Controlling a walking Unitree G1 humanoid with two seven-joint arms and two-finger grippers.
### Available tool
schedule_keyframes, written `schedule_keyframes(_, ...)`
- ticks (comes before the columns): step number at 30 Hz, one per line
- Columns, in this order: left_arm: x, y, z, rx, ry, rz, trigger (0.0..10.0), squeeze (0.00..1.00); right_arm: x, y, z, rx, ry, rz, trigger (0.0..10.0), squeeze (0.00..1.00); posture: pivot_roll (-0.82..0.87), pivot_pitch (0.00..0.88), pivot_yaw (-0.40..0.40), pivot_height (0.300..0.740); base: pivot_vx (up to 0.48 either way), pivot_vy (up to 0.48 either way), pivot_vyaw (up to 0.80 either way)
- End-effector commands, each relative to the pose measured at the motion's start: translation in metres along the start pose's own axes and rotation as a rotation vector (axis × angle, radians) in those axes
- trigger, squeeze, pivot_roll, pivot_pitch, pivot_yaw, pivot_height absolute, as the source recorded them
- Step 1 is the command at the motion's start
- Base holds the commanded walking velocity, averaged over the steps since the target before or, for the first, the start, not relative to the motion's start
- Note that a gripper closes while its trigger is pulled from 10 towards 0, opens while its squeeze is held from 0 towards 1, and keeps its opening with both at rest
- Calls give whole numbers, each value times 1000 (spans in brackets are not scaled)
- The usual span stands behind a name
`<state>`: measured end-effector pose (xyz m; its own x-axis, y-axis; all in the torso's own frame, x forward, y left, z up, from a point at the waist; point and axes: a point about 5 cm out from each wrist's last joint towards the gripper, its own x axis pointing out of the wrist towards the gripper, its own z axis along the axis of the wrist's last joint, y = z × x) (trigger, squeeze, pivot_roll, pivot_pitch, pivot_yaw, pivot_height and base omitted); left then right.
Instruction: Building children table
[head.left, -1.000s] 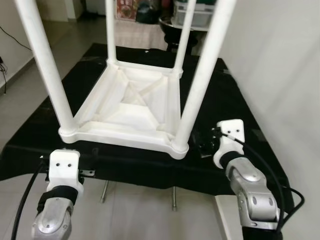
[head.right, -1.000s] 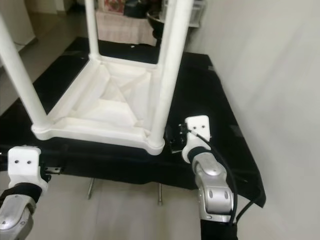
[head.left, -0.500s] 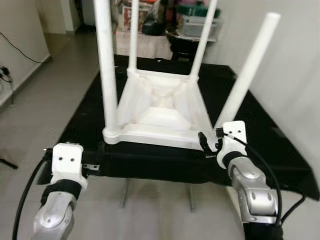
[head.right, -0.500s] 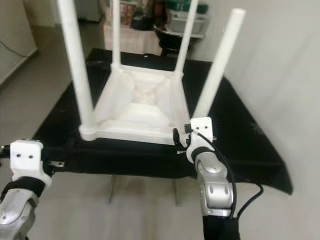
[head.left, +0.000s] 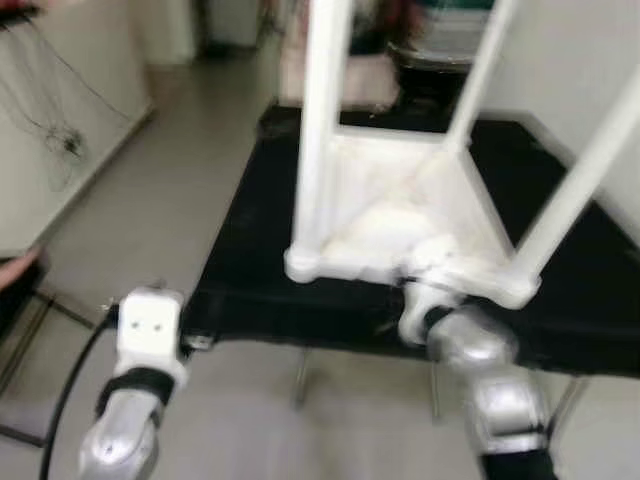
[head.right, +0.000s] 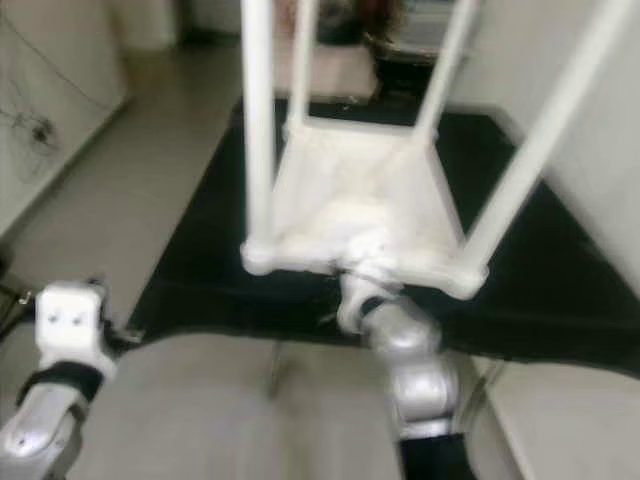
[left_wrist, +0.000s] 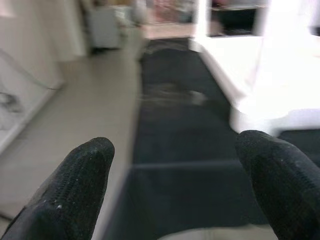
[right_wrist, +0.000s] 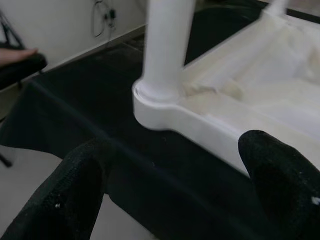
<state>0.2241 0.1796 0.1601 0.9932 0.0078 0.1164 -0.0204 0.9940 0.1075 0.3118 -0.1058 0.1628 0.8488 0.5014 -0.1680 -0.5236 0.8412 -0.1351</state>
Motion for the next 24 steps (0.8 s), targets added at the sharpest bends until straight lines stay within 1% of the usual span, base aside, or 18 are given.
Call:
schedule_keyframes(1,-2,-3,-5,-4,25,-13,10000,0,3,-5,1,-2,19,4,10000,0,-50,77,-90,740,0,0,0)
schedule_keyframes(2,-3,-2,-8,-4,36,-12,10000,0,12,-8,2,-16,45,11,10000,0,-44,77,-92,740,0,0,0)
schedule_keyframes(5,-4,-1,-9,-5,40,-9,10000,0,15,-10,4,-20,52,12,10000,0,-44,77,-92,740,0,0,0)
schedule_keyframes(7,-5,0,-9,-6,40,1,10000,0,23,-19,12,-21,33,-15,10000,0,-34,76,-101,740,0,0,0)
schedule_keyframes(9,-6,0,-9,-5,39,11,10000,0,25,-26,16,0,14,-54,10000,0,-33,76,-102,740,0,0,0)
schedule_keyframes(13,-7,-1,-9,-8,40,15,10000,0,24,-24,11,-2,22,-53,10000,0,-33,74,-101,740,0,0,0)
schedule_keyframes(15,-7,0,-10,-13,41,17,10000,0,24,-21,7,-13,30,-37,10000,0,-34,74,-100,740,0,0,0)
schedule_keyframes(16,-7,-1,-10,-18,44,12,10000,0,23,-19,3,-37,39,-25,10000,0,-32,73,-96,740,0,0,0)
schedule_keyframes(17,-8,-1,-11,-22,48,4,10000,0,24,-17,1,-81,48,6,10000,0,-33,71,-89,740,0,0,0)
schedule_keyframes(18,-8,-1,-11,-22,48,4,10000,0,24,-17,1,-81,48,6,10000,0,-33,71,-89,740,0,0,0)
schedule_keyframes(20,-7,-2,-12,-26,53,-19,10000,0,30,-14,-1,-137,95,98,10000,0,-36,70,-83,740,0,0,0)
schedule_keyframes(21,-7,-3,-12,-26,55,-33,10000,0,35,-15,2,-152,117,130,10000,0,-32,69,-78,740,0,0,0)
schedule_keyframes(23,-7,-4,-12,-27,56,-42,10000,0,38,-16,4,-157,131,146,10000,0,-32,69,-78,740,0,0,0)
schedule_keyframes(24,-8,-5,-12,-27,58,-53,10000,0,45,-21,8,-150,152,140,10000,0,-29,72,-79,740,0,0,0)
